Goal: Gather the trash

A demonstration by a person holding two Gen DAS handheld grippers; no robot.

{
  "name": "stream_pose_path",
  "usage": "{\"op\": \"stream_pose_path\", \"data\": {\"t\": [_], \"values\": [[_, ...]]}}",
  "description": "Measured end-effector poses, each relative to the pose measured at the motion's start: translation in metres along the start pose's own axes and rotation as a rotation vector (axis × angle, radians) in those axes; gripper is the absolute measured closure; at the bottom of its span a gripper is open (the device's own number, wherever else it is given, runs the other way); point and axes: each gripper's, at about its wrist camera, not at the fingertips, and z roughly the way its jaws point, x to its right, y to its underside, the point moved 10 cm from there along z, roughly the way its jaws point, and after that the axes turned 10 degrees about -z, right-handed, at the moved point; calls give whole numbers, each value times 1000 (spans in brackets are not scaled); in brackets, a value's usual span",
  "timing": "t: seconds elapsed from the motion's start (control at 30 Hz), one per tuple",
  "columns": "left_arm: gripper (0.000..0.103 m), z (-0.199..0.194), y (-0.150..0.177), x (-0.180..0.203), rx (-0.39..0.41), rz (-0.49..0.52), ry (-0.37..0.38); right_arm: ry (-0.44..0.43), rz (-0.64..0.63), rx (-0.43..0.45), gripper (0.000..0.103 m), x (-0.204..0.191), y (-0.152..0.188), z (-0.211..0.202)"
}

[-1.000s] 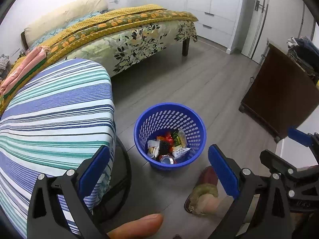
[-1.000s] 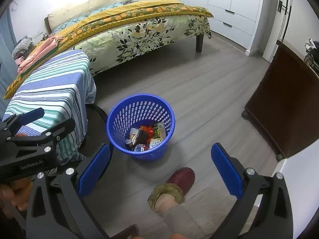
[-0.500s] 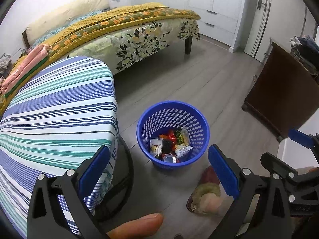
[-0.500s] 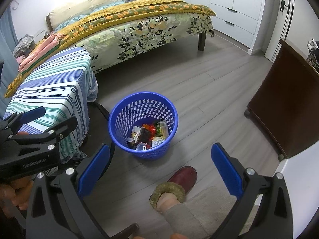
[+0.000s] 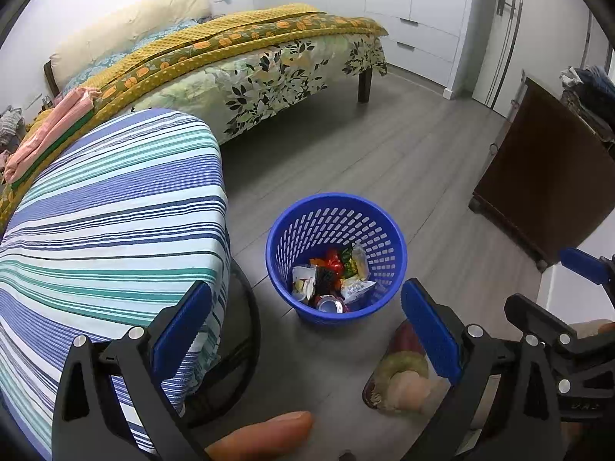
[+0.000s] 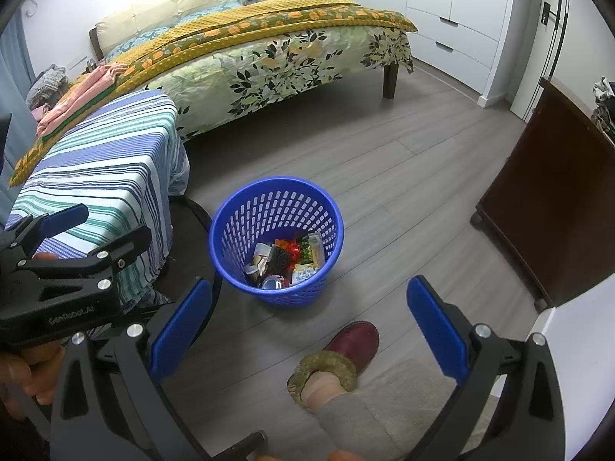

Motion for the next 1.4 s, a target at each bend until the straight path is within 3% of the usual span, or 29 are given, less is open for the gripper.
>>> {"op": "stream_pose_path", "data": {"t": [1.4], "values": [[5,3,4,-6,-7,23,-14,-3,-10,-17,5,3,1,10]]}}
